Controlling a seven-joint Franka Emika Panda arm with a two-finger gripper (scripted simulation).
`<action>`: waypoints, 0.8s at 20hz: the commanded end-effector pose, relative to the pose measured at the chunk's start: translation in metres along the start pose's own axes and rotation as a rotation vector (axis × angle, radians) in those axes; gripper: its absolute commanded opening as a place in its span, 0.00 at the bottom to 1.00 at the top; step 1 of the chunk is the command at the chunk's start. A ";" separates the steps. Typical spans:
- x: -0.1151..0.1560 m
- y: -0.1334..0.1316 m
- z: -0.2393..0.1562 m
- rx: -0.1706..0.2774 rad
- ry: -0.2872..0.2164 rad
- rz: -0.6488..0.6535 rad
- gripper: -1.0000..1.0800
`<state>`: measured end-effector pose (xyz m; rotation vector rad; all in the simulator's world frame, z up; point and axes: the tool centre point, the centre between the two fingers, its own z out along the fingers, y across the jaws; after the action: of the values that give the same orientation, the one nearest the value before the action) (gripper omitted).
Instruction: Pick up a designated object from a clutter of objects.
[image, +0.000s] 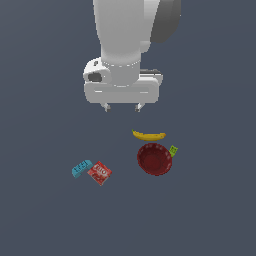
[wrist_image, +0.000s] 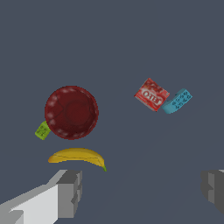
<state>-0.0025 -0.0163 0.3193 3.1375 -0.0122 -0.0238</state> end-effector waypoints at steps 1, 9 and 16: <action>0.000 0.000 0.000 0.000 0.000 0.000 0.96; 0.008 -0.015 -0.013 0.019 0.039 -0.039 0.96; 0.008 -0.016 -0.013 0.020 0.040 -0.042 0.96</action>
<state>0.0059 -0.0009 0.3323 3.1567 0.0513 0.0394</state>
